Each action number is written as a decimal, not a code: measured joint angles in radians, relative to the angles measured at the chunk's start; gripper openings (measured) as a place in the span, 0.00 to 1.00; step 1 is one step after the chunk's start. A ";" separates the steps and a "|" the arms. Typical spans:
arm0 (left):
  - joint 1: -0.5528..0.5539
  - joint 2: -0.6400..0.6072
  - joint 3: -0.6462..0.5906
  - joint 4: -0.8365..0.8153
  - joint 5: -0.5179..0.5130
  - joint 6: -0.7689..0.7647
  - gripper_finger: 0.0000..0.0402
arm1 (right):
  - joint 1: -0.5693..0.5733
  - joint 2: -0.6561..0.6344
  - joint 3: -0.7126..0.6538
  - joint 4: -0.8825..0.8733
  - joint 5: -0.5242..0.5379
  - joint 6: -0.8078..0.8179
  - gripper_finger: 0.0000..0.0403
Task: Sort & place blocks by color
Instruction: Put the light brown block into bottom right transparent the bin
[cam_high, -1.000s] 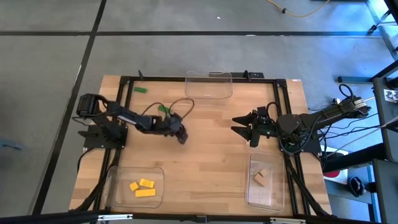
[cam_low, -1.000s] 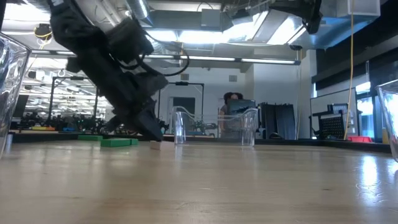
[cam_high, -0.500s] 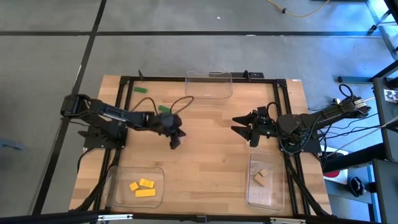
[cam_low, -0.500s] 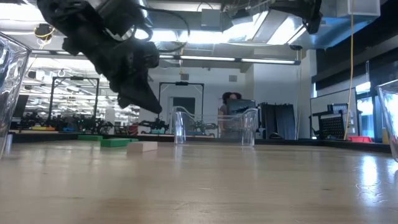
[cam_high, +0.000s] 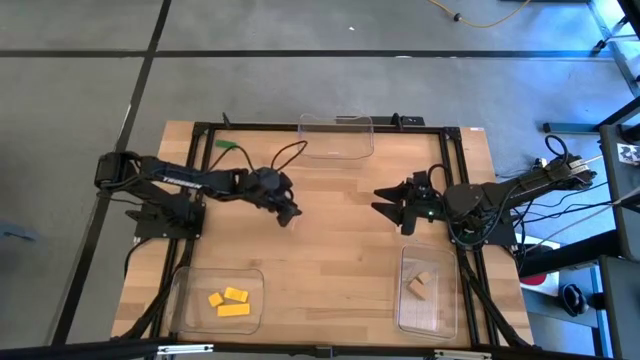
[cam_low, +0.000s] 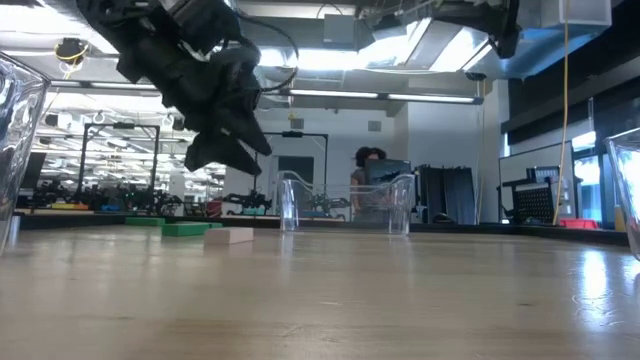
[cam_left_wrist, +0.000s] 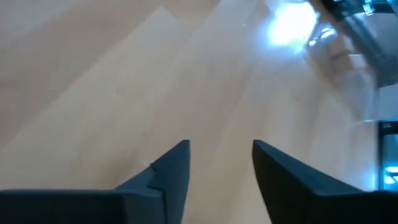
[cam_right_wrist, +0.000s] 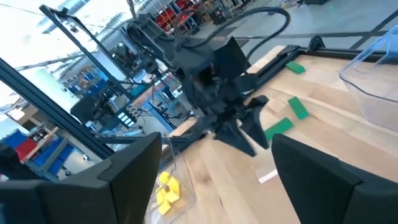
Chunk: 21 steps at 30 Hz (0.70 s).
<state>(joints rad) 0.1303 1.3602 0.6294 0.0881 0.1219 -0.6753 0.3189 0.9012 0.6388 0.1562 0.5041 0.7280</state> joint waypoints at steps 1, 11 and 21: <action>-0.012 0.000 0.005 -0.001 -0.002 -0.022 0.44 | 0.000 0.000 0.000 -0.008 0.000 0.000 0.76; -0.187 0.000 0.095 -0.205 -0.235 -0.308 0.52 | 0.000 0.000 0.000 -0.031 -0.093 -0.049 0.76; -0.293 0.079 0.348 -0.687 -0.528 -0.501 0.51 | 0.000 0.000 0.000 -0.099 -0.192 -0.056 0.76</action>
<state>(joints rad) -0.1626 1.4394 0.9770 -0.5986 -0.4064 -1.1766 0.3191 0.9012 0.6384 0.0569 0.3117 0.6718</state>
